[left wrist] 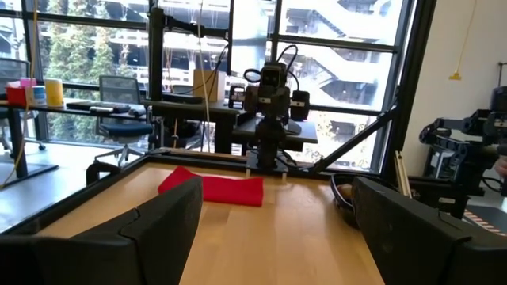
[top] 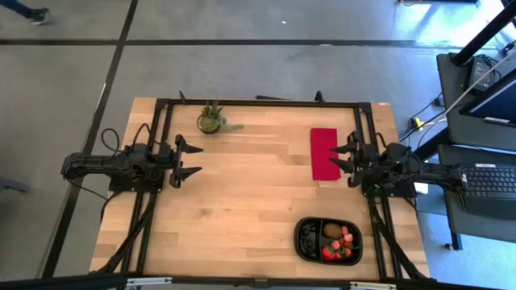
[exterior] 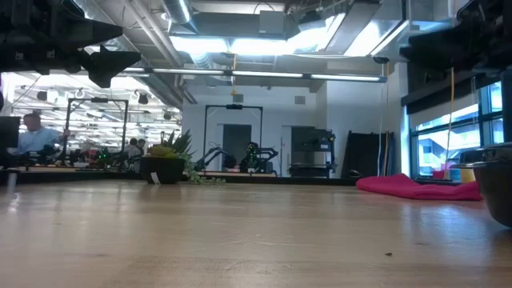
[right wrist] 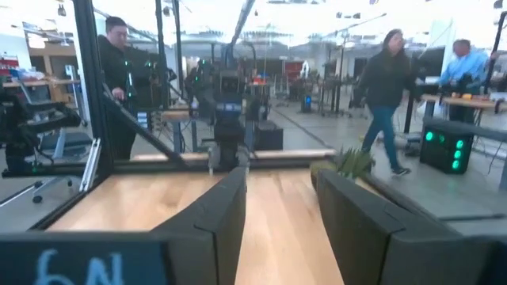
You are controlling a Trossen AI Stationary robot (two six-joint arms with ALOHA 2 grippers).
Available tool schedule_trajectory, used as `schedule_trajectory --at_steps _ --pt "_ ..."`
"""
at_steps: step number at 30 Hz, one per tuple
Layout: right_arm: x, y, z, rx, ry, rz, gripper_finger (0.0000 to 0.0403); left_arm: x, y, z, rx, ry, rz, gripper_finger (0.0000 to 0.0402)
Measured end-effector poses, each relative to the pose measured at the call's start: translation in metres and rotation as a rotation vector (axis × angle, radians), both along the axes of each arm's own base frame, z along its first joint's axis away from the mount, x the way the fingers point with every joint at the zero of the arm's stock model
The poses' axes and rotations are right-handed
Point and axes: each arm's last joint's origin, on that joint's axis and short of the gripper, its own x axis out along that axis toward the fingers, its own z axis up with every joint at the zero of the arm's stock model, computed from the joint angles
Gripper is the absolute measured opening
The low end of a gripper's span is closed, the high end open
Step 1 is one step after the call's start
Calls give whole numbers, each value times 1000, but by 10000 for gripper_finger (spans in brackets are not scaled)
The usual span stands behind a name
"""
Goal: Pick and placing Produce into tupperware
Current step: Return to Home Position
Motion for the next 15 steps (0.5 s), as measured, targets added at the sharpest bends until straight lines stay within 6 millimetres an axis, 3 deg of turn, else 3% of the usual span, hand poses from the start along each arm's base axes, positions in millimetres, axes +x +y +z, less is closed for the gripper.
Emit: schedule_trajectory --at_steps 7,15 --pt "5 0 -14 12 -41 5 158 1 0 -4 -2 45 0 315" --pt "4 0 -11 10 -71 5 159 1 0 -6 -6 58 -1 315"
